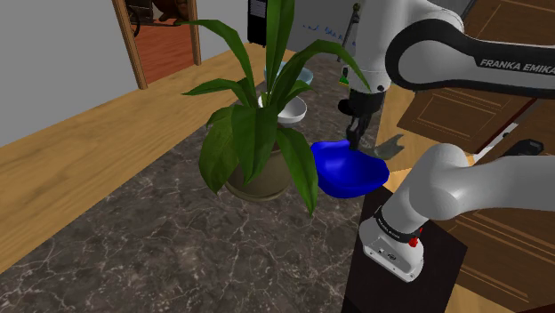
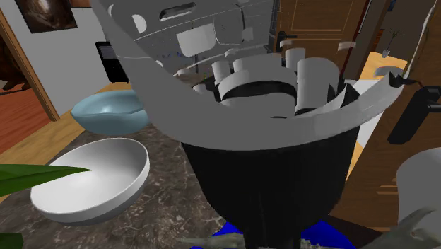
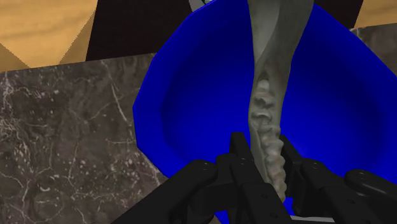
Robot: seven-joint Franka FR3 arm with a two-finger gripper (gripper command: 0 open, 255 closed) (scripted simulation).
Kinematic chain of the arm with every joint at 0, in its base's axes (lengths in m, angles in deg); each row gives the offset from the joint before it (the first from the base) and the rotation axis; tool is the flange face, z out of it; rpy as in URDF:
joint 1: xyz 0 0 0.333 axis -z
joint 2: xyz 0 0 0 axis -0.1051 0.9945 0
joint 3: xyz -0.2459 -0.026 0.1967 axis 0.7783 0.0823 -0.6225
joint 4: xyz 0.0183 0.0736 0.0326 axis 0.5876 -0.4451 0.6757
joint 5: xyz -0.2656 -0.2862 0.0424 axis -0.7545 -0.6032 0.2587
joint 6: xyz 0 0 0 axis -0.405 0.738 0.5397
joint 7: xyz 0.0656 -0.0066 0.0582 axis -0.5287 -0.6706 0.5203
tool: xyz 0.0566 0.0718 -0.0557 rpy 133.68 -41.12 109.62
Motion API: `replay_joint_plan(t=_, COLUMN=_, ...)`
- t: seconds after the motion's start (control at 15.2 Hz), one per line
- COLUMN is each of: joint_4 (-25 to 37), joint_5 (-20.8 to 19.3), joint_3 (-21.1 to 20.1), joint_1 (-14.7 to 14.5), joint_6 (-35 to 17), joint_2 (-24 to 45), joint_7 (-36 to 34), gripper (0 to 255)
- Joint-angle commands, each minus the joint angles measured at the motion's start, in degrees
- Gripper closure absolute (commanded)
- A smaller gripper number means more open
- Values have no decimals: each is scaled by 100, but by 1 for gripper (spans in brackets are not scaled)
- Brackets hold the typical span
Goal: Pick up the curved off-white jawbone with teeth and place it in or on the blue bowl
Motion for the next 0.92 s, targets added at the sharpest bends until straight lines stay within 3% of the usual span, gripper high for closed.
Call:
replay_joint_plan(t=0.0, joint_4=-125, joint_5=147, joint_3=-128, joint_1=-84, joint_6=-33, joint_2=-91, joint_7=-132, gripper=255)
replay_joint_plan(t=0.4, joint_4=-577, joint_5=216, joint_3=-196, joint_1=-117, joint_6=-478, joint_2=-97, joint_7=-147, gripper=255)
replay_joint_plan(t=0.86, joint_4=-577, joint_5=216, joint_3=-196, joint_1=-117, joint_6=-478, joint_2=-97, joint_7=-147, gripper=255)
